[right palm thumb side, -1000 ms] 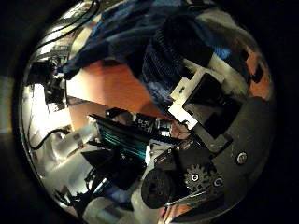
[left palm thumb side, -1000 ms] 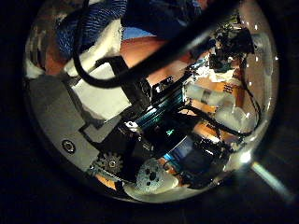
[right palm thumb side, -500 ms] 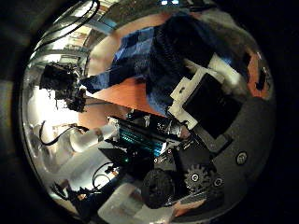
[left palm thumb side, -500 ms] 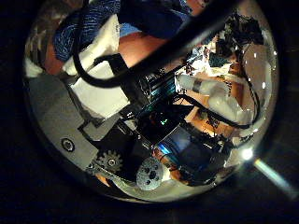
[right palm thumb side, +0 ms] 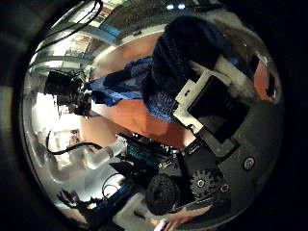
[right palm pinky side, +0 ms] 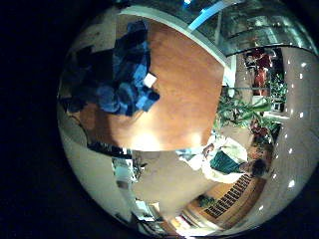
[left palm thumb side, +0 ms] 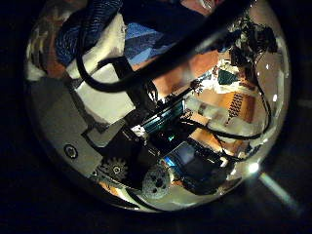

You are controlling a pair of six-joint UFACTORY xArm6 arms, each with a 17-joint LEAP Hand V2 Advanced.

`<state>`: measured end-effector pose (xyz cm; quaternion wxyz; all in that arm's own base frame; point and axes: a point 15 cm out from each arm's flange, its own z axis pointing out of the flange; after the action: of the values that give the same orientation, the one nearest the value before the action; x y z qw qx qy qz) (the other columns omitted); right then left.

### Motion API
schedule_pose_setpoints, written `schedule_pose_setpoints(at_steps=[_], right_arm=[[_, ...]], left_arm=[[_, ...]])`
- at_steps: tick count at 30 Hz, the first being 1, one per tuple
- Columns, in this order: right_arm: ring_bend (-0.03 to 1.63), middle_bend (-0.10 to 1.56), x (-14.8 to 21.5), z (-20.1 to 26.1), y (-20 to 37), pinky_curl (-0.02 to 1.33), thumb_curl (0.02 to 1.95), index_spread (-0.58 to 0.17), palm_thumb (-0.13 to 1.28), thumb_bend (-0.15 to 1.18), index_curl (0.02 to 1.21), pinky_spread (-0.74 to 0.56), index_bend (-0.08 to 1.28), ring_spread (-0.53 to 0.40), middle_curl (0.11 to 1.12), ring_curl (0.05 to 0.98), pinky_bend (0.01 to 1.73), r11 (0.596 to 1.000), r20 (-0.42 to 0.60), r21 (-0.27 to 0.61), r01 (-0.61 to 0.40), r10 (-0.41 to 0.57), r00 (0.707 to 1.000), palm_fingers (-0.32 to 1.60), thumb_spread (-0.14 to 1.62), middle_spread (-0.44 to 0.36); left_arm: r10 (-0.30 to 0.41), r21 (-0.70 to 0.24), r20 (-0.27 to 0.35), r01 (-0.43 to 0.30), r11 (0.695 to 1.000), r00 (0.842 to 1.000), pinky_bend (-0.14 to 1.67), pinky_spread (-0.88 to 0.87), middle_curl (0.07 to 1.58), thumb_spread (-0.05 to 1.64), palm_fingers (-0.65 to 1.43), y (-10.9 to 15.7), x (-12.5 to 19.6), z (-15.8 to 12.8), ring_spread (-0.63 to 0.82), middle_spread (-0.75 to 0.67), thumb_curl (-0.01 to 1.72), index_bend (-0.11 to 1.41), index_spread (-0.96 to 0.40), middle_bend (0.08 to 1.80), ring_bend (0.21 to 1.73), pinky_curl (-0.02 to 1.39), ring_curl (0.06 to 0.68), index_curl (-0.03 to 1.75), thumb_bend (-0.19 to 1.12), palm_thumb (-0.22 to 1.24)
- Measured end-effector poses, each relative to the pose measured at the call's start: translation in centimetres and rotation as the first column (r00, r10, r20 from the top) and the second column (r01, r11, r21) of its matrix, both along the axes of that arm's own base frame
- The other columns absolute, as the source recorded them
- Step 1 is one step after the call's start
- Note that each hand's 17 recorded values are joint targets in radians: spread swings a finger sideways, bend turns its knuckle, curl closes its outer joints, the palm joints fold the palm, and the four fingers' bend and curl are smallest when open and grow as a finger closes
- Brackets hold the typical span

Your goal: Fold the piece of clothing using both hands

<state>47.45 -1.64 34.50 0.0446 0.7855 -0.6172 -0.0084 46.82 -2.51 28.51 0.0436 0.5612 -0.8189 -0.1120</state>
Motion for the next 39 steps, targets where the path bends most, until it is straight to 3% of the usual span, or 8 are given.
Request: schedule_pose_setpoints(at_steps=[7, 14, 18, 21, 25, 30, 35, 39], right_arm=[[1.32, 1.2, 6.3, -8.4, 2.0, 0.85, 0.64, -0.357, 1.0, -0.01, 0.98, -0.23, 0.9, -0.237, 0.87, 0.75, 1.25, 1.0, -0.101, -0.016, -0.017, 0.015, 0.995, 1.03, 1.06, -0.167], [1.33, 1.2, 10.8, -13.5, 1.7, 0.88, 0.65, -0.363, 1.0, -0.01, 1.0, -0.24, 0.89, -0.237, 0.87, 0.765, 1.23, 0.991, -0.012, -0.133, 0.016, -0.018, 1.0, 1.01, 1.07, -0.17], [1.32, 1.2, 13.1, -14.8, 2.0, 0.89, 0.63, -0.366, 0.96, -0.03, 1.01, -0.24, 0.88, -0.242, 0.88, 0.769, 1.23, 0.988, 0.064, -0.142, 0.056, -0.048, 0.997, 0.99, 1.08, -0.172], [1.31, 1.15, 14.1, -15.2, 2.0, 0.86, 0.6, -0.373, 0.88, -0.03, 0.99, -0.27, 0.8, -0.243, 0.85, 0.751, 1.2, 0.986, 0.103, -0.137, 0.091, -0.078, 0.992, 0.98, 1.12, -0.174], [1.31, 0.99, 14.9, -15.0, 1.1, 0.8, 0.54, -0.394, 0.84, -0.01, 0.92, -0.38, 0.53, -0.26, 0.79, 0.709, 1.17, 0.982, 0.141, -0.126, 0.14, -0.122, 0.982, 0.81, 1.24, -0.194], [1.3, 0.81, 15.5, -12.7, -0.3, 0.73, 0.47, -0.428, 0.76, -0.02, 0.79, -0.47, 0.19, -0.291, 0.73, 0.649, 1.18, 0.977, 0.194, -0.108, 0.184, -0.161, 0.968, 0.55, 1.33, -0.214], [1.19, 0.72, 15.4, -7.0, -2.2, 0.71, 0.39, -0.443, 0.56, -0.06, 0.7, -0.33, 0.19, -0.252, 0.68, 0.604, 1.04, 0.971, 0.274, -0.083, 0.226, -0.196, 0.942, 0.27, 1.34, -0.188], [1.11, 0.67, 14.0, -3.0, -4.9, 0.65, 0.32, -0.421, 0.34, -0.05, 0.63, -0.13, 0.19, -0.196, 0.64, 0.542, 0.96, 0.96, 0.303, -0.079, 0.268, -0.233, 0.924, 0.25, 1.26, -0.16]], left_arm=[[0.036, 0.006, 0.032, -0.036, 0.999, 0.999, 0.96, -0.66, 0.78, 1.16, 1.1, -0.4, 6.0, -6.0, -0.42, -0.43, 0.48, 0.86, -0.61, 1.18, 1.34, 0.8, 0.517, 0.93, -0.02, 0.62], [0.077, 0.01, 0.047, -0.078, 0.997, 0.996, 0.91, -0.67, 0.79, 1.15, 1.07, 0.6, 10.0, -9.1, -0.43, -0.42, 0.46, 0.83, -0.61, 1.16, 1.33, 0.82, 0.518, 0.94, -0.03, 0.57], [0.108, 0.009, 0.072, -0.109, 0.994, 0.992, 0.88, -0.68, 0.79, 1.15, 1.05, 1.2, 11.4, -10.6, -0.44, -0.43, 0.44, 0.78, -0.61, 1.15, 1.3, 0.82, 0.512, 0.94, -0.02, 0.55], [0.128, 0.014, 0.066, -0.129, 0.992, 0.99, 0.84, -0.68, 0.78, 1.15, 1.02, 2.2, 11.6, -11.7, -0.45, -0.43, 0.43, 0.74, -0.61, 1.14, 1.27, 0.82, 0.503, 0.93, -0.03, 0.53], [0.15, 0.017, 0.059, -0.151, 0.988, 0.987, 0.81, -0.69, 0.78, 1.15, 0.91, 3.3, 11.5, -12.2, -0.47, -0.44, 0.42, 0.66, -0.61, 1.1, 1.24, 0.82, 0.502, 0.92, -0.02, 0.51], [0.177, 0.009, 0.083, -0.178, 0.984, 0.981, 0.88, -0.7, 0.74, 1.15, 0.56, 4.7, 11.9, -11.3, -0.47, -0.44, 0.39, 0.34, -0.53, 0.94, 1.28, 0.86, 0.516, 0.85, -0.03, 0.45], [0.215, -0.027, 0.115, -0.213, 0.977, 0.97, 0.99, -0.69, 0.65, 1.15, 0.32, 5.9, 12.0, -9.0, -0.43, -0.33, 0.37, 0.18, -0.39, 0.59, 1.33, 0.9, 0.526, 0.78, -0.03, 0.4], [0.22, -0.034, 0.124, -0.217, 0.975, 0.968, 0.96, -0.62, 0.59, 1.15, 0.16, 6.3, 11.6, -7.0, -0.33, -0.19, 0.35, 0.21, -0.29, 0.43, 1.16, 0.9, 0.483, 0.74, -0.03, 0.37]])
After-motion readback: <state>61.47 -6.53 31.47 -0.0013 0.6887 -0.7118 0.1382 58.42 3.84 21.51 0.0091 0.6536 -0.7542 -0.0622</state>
